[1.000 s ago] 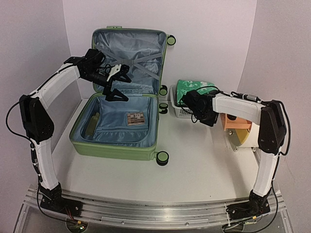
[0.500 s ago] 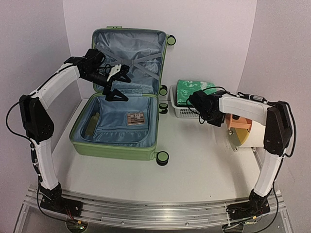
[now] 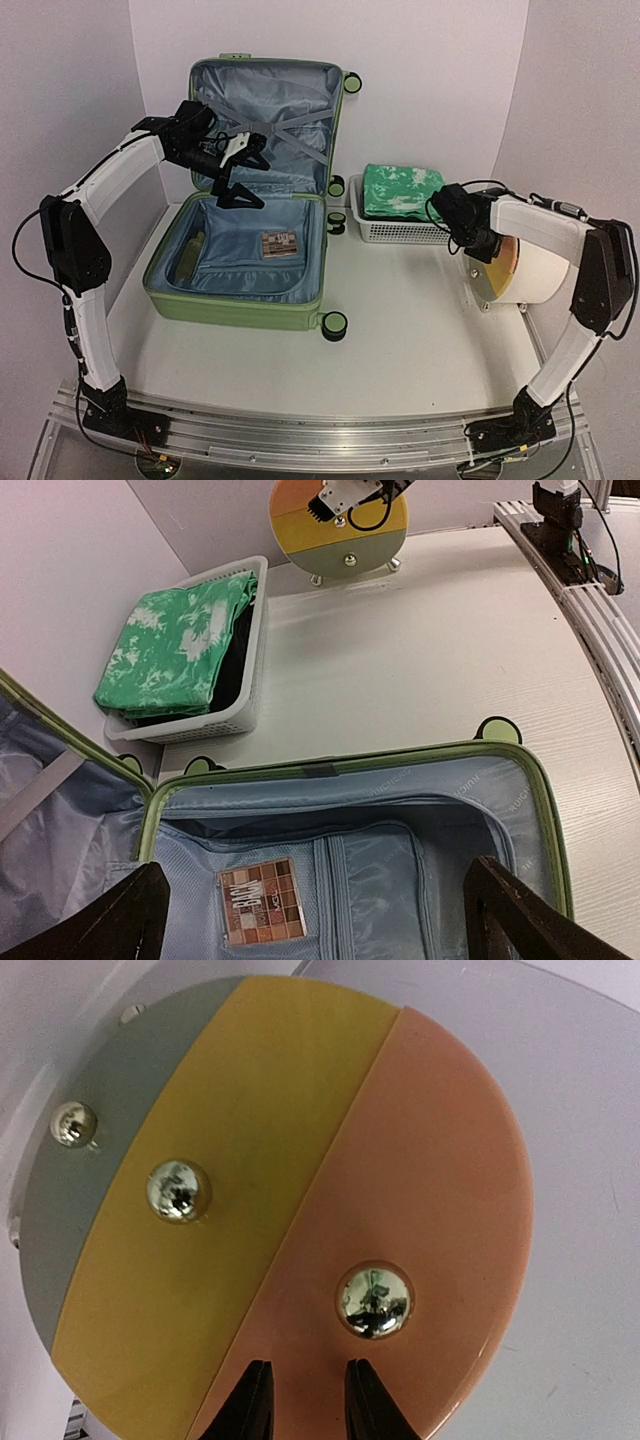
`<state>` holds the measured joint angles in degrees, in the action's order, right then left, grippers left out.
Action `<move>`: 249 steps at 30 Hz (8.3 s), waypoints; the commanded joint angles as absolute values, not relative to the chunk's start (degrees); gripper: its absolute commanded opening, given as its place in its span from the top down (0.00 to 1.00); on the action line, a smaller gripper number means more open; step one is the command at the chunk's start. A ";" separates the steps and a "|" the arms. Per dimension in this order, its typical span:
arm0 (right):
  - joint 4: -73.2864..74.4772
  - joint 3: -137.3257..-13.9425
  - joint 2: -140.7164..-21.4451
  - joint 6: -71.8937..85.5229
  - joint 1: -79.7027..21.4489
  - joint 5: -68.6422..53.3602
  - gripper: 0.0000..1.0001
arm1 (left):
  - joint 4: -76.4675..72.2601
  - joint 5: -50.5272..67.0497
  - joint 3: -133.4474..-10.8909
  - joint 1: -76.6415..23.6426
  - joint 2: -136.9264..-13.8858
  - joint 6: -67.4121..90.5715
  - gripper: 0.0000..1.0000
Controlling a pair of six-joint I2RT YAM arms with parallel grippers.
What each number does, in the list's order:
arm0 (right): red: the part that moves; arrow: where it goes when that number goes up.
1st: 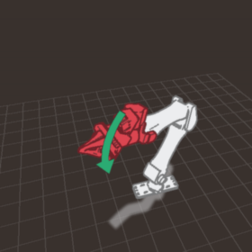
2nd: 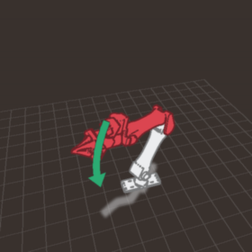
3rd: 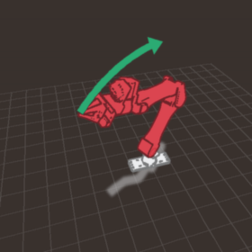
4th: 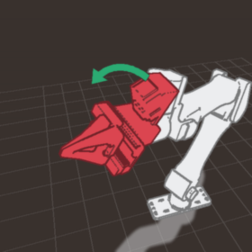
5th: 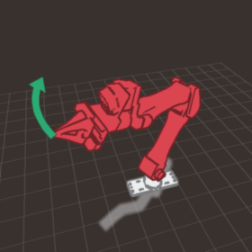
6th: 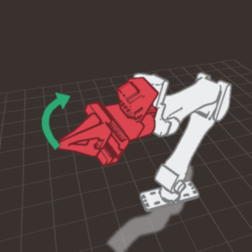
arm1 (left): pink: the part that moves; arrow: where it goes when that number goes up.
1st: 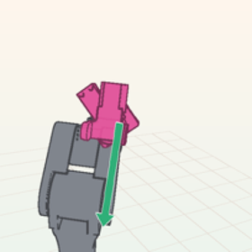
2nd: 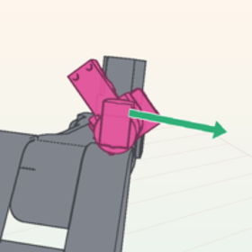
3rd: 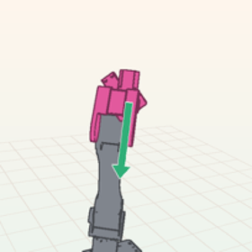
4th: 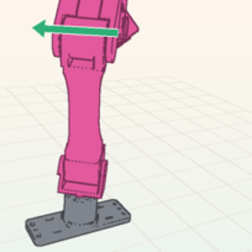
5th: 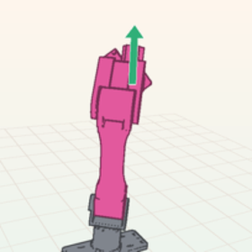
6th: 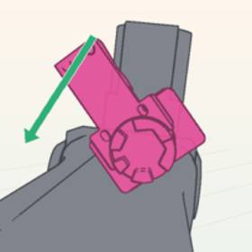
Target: Open, take out, and arrange the luggage
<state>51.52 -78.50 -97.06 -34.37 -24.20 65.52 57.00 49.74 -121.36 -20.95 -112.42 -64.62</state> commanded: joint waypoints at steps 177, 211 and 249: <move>39.46 -104.11 -113.94 -20.11 -42.10 47.50 0.13 | 43.51 3.47 -103.88 -8.28 -124.84 -3.13 1.00; -40.11 -112.97 -137.13 48.03 -46.27 -7.32 0.08 | 42.53 45.19 -97.78 -12.68 -108.30 -34.35 1.00; -26.38 -107.76 -123.39 29.22 -46.51 3.53 1.00 | 47.11 51.05 -114.33 -18.78 -112.09 -28.60 0.00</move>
<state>-33.45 -107.86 -134.34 40.17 -47.58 0.55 47.10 50.41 -107.82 -18.50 -113.24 -28.23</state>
